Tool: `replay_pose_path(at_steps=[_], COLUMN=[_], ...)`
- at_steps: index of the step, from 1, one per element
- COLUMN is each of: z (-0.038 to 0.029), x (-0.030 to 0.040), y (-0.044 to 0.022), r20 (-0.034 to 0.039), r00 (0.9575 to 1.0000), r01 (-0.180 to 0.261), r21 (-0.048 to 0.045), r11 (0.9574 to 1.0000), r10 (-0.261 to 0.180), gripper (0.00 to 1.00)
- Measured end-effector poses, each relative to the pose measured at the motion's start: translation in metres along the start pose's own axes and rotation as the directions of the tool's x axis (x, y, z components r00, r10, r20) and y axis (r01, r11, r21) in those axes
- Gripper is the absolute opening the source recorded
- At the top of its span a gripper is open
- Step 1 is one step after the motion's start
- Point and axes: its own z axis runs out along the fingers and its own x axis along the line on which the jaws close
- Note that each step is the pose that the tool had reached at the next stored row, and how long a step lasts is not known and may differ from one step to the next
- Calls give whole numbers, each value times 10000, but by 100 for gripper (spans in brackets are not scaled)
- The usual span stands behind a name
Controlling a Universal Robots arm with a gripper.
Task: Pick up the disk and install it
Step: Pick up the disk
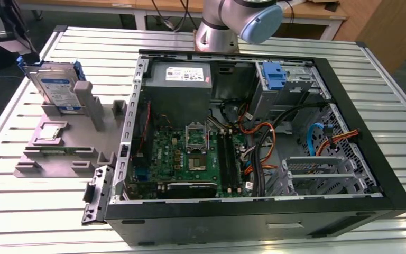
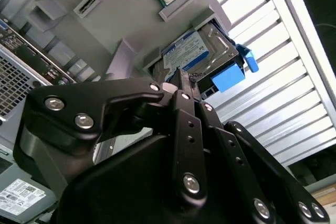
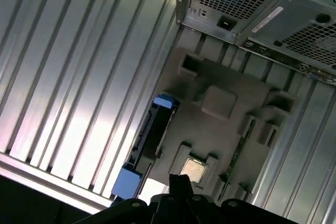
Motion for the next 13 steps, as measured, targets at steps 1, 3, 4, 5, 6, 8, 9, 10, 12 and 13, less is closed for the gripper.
replay_pose_path(at_steps=[1,3,4,5,6,8,9,10,12,13], z=[10,23,28,31,32,35,36,36,36,37], x=[-1,-1,-2,-1,-1,0,0,0,0,0], y=[1,1,0,0,0,1,1,0,0,0], r20=[5,8,8,9,10,10,10,10,10,10], r00=[9999,9989,9982,9977,9974,9967,9963,9962,9961,9960], r01=[-169,-475,-592,-672,-718,-815,-860,-876,-882,-889], r21=[-2,-12,-15,-18,-18,-22,-25,-25,-25,-26], r11=[9999,9989,9982,9977,9974,9967,9963,9962,9961,9960], r10=[169,475,592,672,718,815,861,876,882,889], gripper=[10,10,10,10,10,10,10,10,10,10])
